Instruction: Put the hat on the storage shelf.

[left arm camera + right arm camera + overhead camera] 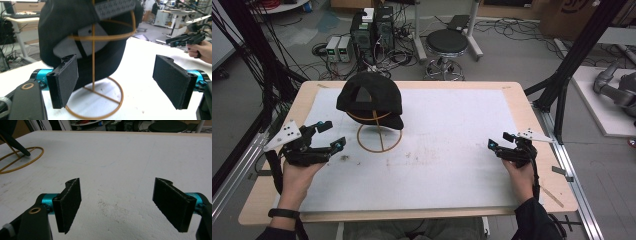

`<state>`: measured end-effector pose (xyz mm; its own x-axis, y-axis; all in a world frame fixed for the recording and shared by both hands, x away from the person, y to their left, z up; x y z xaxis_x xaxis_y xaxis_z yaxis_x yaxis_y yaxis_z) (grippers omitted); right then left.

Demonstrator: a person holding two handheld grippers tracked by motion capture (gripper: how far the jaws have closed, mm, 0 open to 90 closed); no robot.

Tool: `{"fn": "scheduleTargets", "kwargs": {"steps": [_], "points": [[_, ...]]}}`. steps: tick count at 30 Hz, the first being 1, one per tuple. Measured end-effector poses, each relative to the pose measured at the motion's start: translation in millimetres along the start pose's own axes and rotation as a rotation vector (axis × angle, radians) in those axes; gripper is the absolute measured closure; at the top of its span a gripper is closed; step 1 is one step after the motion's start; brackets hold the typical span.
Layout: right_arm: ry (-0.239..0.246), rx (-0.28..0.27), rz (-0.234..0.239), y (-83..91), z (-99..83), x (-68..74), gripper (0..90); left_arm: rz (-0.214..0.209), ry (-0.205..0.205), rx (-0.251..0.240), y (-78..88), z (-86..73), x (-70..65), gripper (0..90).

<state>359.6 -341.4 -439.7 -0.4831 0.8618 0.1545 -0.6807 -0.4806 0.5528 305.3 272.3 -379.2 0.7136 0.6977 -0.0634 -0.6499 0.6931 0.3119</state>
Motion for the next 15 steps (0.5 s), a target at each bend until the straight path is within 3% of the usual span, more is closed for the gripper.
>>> {"fn": "scheduleTargets", "kwargs": {"steps": [3, 6, 11, 15], "points": [[0.000, -0.002, 0.000, 1.1, -0.4, -0.4, 22.2, 0.013, 0.038, 0.019, -3.0, -12.7, -0.7, 20.4], [0.007, -0.009, -0.009, 2.5, 0.4, 0.6, 21.9, 0.034, 0.039, 0.043, -6.3, -23.6, -3.3, 20.4], [0.030, -0.013, -0.019, 3.2, 1.4, 4.6, 21.8, 0.030, 0.054, 0.084, -18.2, -36.0, -4.8, 20.4], [0.045, -0.016, -0.027, 4.9, 1.4, 8.4, 21.7, 0.036, 0.030, 0.118, -27.3, -39.5, -8.3, 20.3]]}}
Point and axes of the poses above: each handheld gripper's, and its own axes: y roughly backward along the jaws, z roughly out of its top, x roughly to its left, the point moved 1 cm from there along -y, roughly forward along the jaws, and after that the axes turned 11 degrees about x, right-handed, at the moved point
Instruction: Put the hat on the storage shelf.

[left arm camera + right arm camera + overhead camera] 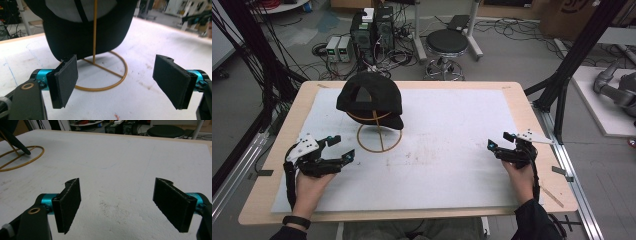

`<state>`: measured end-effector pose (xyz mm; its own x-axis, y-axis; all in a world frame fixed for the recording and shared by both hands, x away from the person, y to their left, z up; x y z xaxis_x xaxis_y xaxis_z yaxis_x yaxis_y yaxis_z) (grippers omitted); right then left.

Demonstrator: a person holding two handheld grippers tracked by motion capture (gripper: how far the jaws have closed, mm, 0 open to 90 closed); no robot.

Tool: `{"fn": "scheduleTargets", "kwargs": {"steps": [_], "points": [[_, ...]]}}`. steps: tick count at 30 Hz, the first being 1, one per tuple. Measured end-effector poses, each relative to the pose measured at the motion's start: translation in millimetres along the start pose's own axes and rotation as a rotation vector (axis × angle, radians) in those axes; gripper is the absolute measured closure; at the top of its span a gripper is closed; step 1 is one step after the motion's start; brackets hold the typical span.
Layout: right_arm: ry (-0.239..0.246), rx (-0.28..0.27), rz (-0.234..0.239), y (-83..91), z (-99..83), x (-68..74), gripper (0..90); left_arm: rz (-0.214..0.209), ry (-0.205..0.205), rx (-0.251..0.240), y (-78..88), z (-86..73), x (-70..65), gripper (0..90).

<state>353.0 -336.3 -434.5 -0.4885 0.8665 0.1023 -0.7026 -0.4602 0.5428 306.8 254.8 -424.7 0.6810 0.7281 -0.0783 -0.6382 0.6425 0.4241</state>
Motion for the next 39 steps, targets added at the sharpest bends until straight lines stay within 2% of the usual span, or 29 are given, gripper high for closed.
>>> {"fn": "scheduleTargets", "kwargs": {"steps": [6, 11, 14, 19, 23, 28, 39], "points": [[0.020, 0.006, -0.011, 0.8, -0.4, 3.5, 21.8, 0.002, -0.015, 0.021, -5.4, -1.9, -4.3, 20.4], [0.022, 0.002, -0.014, 1.6, -1.1, 2.7, 21.8, -0.016, -0.034, -0.012, -6.4, -2.2, -5.6, 20.4], [0.018, 0.002, -0.019, 1.9, -1.9, 1.5, 21.7, -0.018, -0.024, -0.016, -7.1, -2.9, -5.4, 20.4], [0.017, 0.002, -0.020, 2.1, -1.9, 1.4, 21.7, 0.005, -0.027, -0.014, -6.0, -3.6, -5.0, 20.3], [0.016, 0.008, -0.019, 1.3, -2.2, 1.2, 21.7, -0.001, -0.017, -0.028, -5.5, -3.8, -2.8, 20.0], [0.010, 0.007, -0.018, 1.2, -2.0, 0.9, 21.7, 0.005, -0.023, -0.013, -6.2, -4.8, -2.8, 19.9], [0.009, 0.004, -0.024, 1.0, -2.1, 0.8, 21.1, 0.010, -0.015, -0.015, -7.2, -5.1, -1.8, 19.4]]}}
Point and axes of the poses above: each handheld gripper's, and its own axes: y roughly backward along the jaws, z roughly out of its top, x roughly to its left, the point moved 1 cm from there along -y, roughly forward along the jaws, and after that the axes turned 11 degrees about x, right-handed, at the moved point
